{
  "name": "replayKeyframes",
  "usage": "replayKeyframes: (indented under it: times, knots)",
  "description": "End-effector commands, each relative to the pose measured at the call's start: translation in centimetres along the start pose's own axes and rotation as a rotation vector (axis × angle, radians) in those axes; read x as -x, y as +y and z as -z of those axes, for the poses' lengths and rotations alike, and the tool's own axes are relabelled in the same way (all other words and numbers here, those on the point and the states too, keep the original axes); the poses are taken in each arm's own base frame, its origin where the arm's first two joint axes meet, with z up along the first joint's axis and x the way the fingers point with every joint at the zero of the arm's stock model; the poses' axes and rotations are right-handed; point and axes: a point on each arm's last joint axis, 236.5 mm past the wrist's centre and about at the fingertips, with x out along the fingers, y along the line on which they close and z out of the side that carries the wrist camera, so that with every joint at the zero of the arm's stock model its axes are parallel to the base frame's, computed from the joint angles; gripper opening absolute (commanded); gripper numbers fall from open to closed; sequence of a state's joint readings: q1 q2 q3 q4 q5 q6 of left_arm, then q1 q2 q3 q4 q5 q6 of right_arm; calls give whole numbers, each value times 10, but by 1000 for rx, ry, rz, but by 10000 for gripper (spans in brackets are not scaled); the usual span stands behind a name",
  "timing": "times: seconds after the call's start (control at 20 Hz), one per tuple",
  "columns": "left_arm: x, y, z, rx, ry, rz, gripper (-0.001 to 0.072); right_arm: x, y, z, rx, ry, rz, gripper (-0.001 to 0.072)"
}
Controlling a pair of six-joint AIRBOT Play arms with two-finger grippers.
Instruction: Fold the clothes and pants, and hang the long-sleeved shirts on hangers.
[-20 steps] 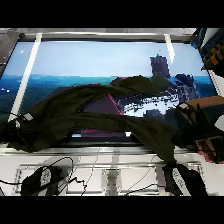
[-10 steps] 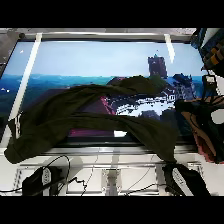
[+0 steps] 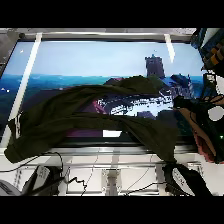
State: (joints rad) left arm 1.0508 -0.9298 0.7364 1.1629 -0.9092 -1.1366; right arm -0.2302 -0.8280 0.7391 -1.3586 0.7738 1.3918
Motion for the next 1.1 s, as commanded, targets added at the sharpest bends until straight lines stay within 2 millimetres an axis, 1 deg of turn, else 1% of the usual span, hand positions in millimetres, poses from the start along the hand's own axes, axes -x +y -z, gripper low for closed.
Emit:
replayKeyframes:
  times: [0.0,0.15,0.2,0.35,0.45,0.6,0.65,0.75,0.8,0.85,1.05]
  knots:
    - [-25,-24,-5,92,30,242,636,0,0,-1,-6,-2,-1,665]
    - [-40,3,-11,79,51,177,637,0,0,-1,-9,-3,-2,665]
    - [-44,8,-16,91,49,174,636,0,2,-1,-16,-5,-8,665]
    - [-62,18,-22,104,80,181,636,0,11,-4,-56,-14,-46,664]
    - [-78,22,-18,106,118,196,636,0,14,-5,-70,-17,-60,664]
    - [-98,18,7,8,213,268,636,0,17,-6,-93,-19,-74,664]
    - [-104,19,13,-11,227,278,636,1,20,-6,-106,-21,-86,663]
    - [-112,23,16,-41,228,273,636,1,26,-8,-135,-26,-114,653]
    - [-115,25,16,-50,224,268,636,1,28,-9,-144,-28,-123,610]
    - [-118,25,18,-50,229,269,635,2,29,-9,-146,-29,-125,592]
    - [-128,7,35,-74,294,323,628,2,29,-9,-145,-28,-125,592]
